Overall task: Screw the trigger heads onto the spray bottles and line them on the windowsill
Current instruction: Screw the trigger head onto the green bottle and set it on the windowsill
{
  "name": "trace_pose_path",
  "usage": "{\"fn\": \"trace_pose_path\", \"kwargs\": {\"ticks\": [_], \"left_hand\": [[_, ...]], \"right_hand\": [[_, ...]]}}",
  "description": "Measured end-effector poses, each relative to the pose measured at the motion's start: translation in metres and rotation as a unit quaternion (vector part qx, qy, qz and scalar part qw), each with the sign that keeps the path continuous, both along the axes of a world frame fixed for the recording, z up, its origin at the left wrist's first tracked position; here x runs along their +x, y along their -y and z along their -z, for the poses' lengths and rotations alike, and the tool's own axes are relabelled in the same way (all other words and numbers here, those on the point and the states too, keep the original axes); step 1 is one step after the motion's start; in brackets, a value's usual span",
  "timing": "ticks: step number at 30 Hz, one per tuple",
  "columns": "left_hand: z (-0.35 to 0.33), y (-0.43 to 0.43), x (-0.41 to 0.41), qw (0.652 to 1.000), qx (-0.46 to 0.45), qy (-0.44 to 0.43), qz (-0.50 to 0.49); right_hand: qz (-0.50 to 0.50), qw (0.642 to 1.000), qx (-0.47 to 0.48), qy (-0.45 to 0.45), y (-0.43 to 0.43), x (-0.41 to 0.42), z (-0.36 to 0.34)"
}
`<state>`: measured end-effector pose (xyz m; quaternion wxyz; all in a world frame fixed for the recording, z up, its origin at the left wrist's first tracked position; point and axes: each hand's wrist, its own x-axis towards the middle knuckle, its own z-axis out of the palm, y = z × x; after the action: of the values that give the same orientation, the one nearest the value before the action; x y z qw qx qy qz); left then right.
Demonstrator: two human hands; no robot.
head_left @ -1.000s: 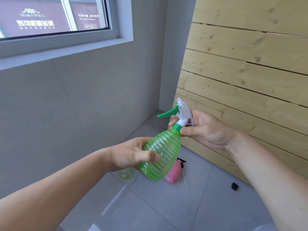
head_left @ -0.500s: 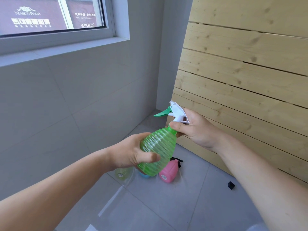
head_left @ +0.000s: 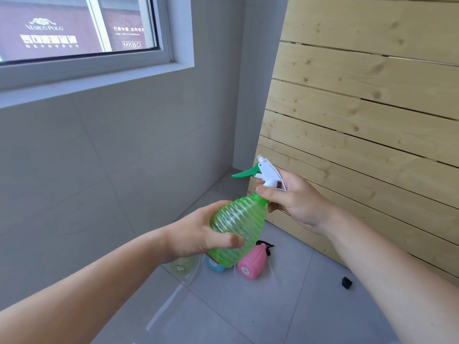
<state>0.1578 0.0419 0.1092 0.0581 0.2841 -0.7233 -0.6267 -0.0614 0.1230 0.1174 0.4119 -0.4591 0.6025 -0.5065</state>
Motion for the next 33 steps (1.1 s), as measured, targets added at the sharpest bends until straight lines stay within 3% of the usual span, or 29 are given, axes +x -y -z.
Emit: {"fn": "trace_pose_path", "kwargs": {"ticks": [5, 10, 15, 21, 27, 31, 33], "left_hand": [[0.002, 0.0, 0.001, 1.0, -0.012, -0.007, -0.01], [0.002, 0.002, -0.001, 1.0, -0.014, 0.001, -0.01], [0.005, 0.002, 0.001, 1.0, -0.013, 0.022, 0.001], [0.003, 0.002, -0.002, 1.0, -0.013, 0.016, -0.002], [0.005, 0.001, 0.0, 1.0, -0.003, 0.016, -0.001], [0.004, 0.002, -0.002, 1.0, -0.006, 0.006, -0.001], [0.004, 0.001, -0.002, 1.0, -0.01, -0.001, -0.006]], "right_hand": [[0.066, 0.996, -0.004, -0.06, 0.006, 0.008, 0.007], [0.004, 0.999, -0.012, 0.042, 0.008, 0.003, 0.007], [0.049, 0.998, -0.014, -0.045, 0.008, 0.006, 0.014], [0.007, 0.998, -0.005, 0.065, 0.007, 0.002, 0.011], [0.064, 0.997, -0.01, -0.035, 0.008, 0.011, 0.013], [0.024, 0.995, -0.017, 0.092, 0.005, 0.008, 0.008], [0.03, 0.996, -0.017, 0.088, 0.006, 0.008, 0.008]]}}
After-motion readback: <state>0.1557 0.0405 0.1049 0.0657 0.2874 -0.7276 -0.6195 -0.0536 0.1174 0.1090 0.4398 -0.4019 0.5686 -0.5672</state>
